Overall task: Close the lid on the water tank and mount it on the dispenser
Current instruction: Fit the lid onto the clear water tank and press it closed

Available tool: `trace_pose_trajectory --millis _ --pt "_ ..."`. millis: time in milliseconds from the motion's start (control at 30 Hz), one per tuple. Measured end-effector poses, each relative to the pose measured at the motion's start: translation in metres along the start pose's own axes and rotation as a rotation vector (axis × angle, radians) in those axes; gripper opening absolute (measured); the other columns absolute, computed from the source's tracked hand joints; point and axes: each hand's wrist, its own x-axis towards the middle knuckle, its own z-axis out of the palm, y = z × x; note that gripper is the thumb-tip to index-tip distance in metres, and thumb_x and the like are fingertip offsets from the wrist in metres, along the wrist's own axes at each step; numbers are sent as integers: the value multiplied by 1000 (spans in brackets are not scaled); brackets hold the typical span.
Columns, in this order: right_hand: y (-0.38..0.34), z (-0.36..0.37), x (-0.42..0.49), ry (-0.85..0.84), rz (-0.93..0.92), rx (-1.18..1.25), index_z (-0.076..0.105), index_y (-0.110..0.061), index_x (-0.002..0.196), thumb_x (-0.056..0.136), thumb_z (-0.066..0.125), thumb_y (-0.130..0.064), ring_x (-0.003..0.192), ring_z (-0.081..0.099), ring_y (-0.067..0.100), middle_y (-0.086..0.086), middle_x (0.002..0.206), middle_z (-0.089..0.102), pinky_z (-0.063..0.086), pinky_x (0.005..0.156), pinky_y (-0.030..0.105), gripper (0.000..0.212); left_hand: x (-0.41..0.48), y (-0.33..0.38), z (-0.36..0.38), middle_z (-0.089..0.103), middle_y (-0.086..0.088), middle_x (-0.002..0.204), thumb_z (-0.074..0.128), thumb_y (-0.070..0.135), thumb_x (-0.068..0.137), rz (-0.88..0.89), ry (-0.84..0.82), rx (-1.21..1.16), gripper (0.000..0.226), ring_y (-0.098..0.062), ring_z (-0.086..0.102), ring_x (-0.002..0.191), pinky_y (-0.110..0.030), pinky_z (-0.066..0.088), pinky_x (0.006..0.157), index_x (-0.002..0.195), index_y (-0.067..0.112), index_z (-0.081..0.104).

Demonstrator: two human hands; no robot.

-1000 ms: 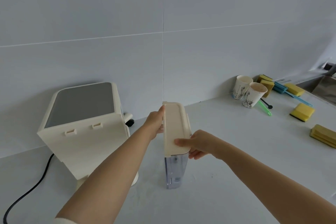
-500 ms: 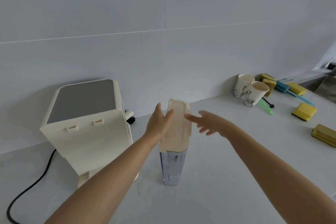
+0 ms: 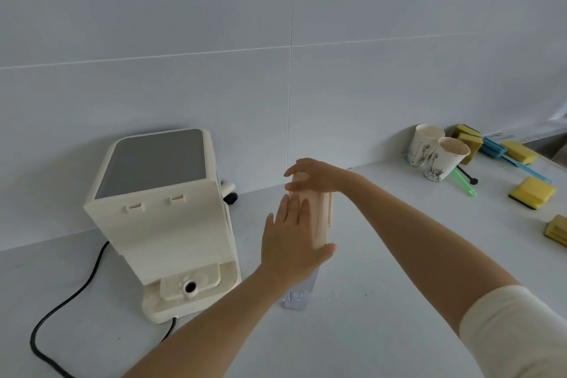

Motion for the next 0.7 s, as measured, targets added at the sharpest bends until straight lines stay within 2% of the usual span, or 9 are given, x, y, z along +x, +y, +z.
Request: trace_pose_trajectory --millis 67,133,267,433,500,533,600,700 --pt "2 1 2 7 5 -11 54 -22 119 82 55 -43 129 37 25 4 138 43 29 108 40 43 0 0 0 58 -19 129 32 60 62 8 14 13 84 -36 53 121 -50 52 90 122 4 50" --pt "3 1 3 3 22 -25 54 -20 115 81 55 -44 120 45 26 6 131 49 38 99 38 41 -1 -2 1 69 -15 113 37 57 62 21 68 71 74 -33 64 106 -45 58 76 110 5 60" --pt "8 0 -1 38 72 -39 53 -19 115 81 52 -47 100 50 24 9 122 52 40 81 31 44 -2 -15 0 70 -11 114 39 53 65 100 110 121 65 -31 64 107 -46 55 79 108 9 61" --pt "26 3 -15 141 160 -3 47 -21 121 85 44 -48 93 47 23 5 112 51 38 77 31 45 -2 -45 -5 68 -10 118 42 44 74 199 133 94 56 -34 60 112 -54 49 86 112 7 60" --pt "35 6 -22 188 190 70 45 -23 123 84 44 -49 92 47 24 7 111 51 40 76 33 47 -1 -57 -8 64 -12 124 39 42 77 197 128 59 57 -35 56 117 -55 47 91 117 6 57" --pt "38 8 -25 201 200 104 44 -23 124 84 44 -49 91 48 24 7 110 51 40 75 33 48 -1 -60 -10 58 -13 131 35 43 78 193 117 31 61 -35 50 124 -55 41 98 122 6 53" --pt "42 12 -30 234 197 140 43 -21 125 85 44 -48 92 48 23 10 114 54 40 79 33 48 1 -66 -13 38 -10 147 28 49 80 193 101 -29 68 -30 28 139 -47 23 113 135 9 39" --pt "44 18 -38 275 184 191 43 -19 125 86 45 -44 92 47 23 11 116 55 38 79 31 46 6 -71 -14 8 -3 157 39 40 91 195 14 -11 61 -19 1 145 -34 5 118 143 16 18"
